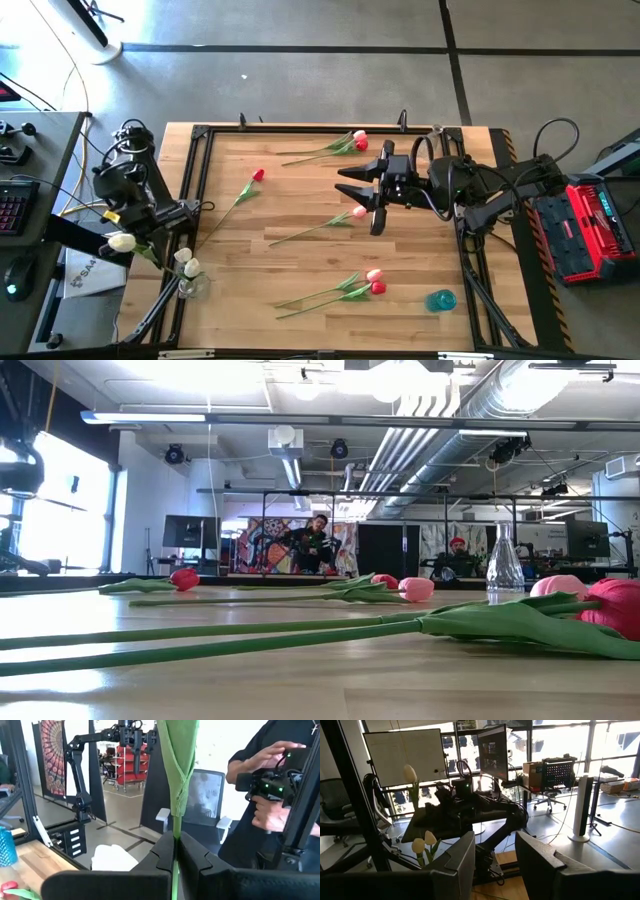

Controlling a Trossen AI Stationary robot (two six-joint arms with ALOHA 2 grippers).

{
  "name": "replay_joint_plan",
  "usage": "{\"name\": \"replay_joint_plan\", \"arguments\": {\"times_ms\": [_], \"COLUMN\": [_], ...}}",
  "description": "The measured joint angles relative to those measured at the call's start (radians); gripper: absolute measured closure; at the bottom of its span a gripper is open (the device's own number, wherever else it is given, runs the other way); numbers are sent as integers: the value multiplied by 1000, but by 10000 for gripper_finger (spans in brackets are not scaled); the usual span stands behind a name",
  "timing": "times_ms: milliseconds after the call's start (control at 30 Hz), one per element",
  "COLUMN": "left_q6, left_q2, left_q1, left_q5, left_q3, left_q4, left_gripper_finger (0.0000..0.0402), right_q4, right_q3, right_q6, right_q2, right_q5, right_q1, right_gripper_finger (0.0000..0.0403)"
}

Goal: Sort flowers into vase by color
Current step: Put the white flower into the bottom transparent vase

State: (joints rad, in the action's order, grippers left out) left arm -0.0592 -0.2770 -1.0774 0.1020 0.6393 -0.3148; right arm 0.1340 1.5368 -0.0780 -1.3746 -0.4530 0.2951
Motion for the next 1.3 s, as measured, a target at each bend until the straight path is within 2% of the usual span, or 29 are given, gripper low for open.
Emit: {"name": "replay_joint_plan", "arguments": {"times_ms": [167, 300, 400, 733, 1300], "left_q6": [16, 0, -11, 43, 86], "left_q2": [30, 56, 69, 100, 105], "left_q1": [0, 0, -3, -24, -24], "left_q5": [-28, -147, -197, -182, -167], "left_q3": [-59, -95, -113, -173, -178], "left_q4": [26, 23, 23, 38, -32], "left_gripper_finger": [401, 401, 401, 401, 401], "right_q4": [0, 0, 0, 0, 1], "right_q3": [0, 0, 0, 0, 0], "right_q6": [0, 0, 0, 0, 0], "right_q2": [0, 0, 0, 0, 0], "right_q5": [0, 0, 0, 0, 0], "right_q1": [0, 0, 0, 0, 0], "right_gripper_finger": [273, 273, 273, 273, 273]}}
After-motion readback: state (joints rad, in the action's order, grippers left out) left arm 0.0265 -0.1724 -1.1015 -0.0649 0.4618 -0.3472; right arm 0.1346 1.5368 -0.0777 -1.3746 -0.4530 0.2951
